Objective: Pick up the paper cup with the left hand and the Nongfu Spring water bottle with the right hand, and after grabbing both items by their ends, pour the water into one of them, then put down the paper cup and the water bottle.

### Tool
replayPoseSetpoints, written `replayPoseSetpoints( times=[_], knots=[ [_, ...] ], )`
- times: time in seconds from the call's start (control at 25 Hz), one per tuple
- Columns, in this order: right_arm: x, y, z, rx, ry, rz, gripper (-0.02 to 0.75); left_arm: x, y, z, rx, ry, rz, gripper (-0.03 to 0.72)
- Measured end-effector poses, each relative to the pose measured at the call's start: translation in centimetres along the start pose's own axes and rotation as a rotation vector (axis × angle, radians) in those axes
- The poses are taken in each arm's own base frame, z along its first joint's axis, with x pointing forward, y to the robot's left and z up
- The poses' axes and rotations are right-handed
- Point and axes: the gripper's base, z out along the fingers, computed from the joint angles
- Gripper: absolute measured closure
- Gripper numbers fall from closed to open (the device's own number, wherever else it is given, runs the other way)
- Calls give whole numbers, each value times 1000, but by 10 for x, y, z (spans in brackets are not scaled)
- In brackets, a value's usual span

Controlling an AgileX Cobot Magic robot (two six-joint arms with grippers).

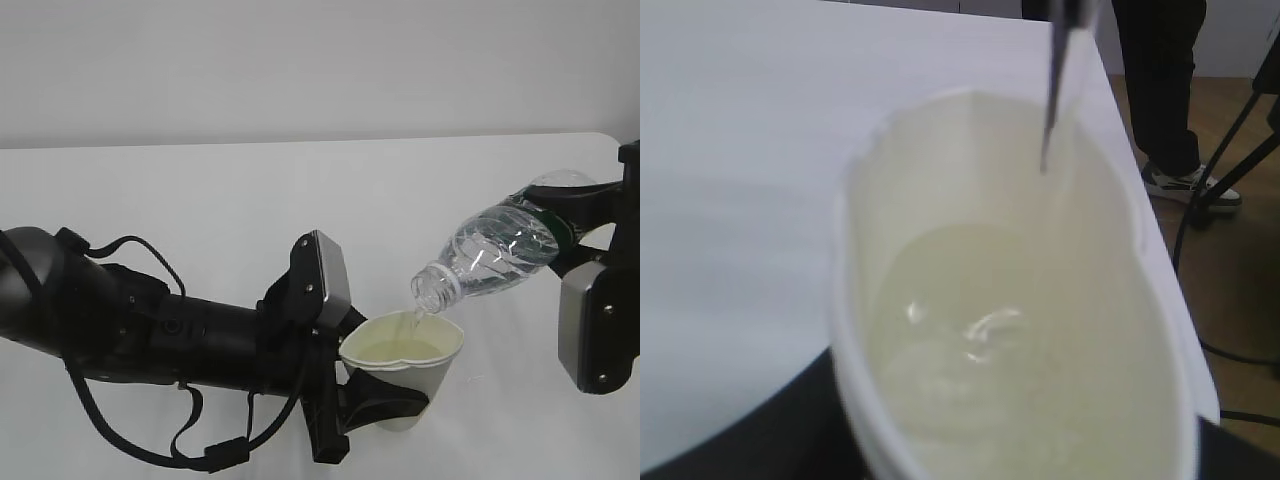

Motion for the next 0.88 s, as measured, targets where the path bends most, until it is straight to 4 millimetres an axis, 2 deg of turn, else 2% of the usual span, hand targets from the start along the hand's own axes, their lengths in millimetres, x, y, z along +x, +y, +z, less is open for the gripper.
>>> replayPoseSetpoints(
  times=[0.88],
  knots=[
    [0, 0, 0, 2, 0, -17, 385, 0, 0, 0, 1, 1, 1, 307]
  ],
)
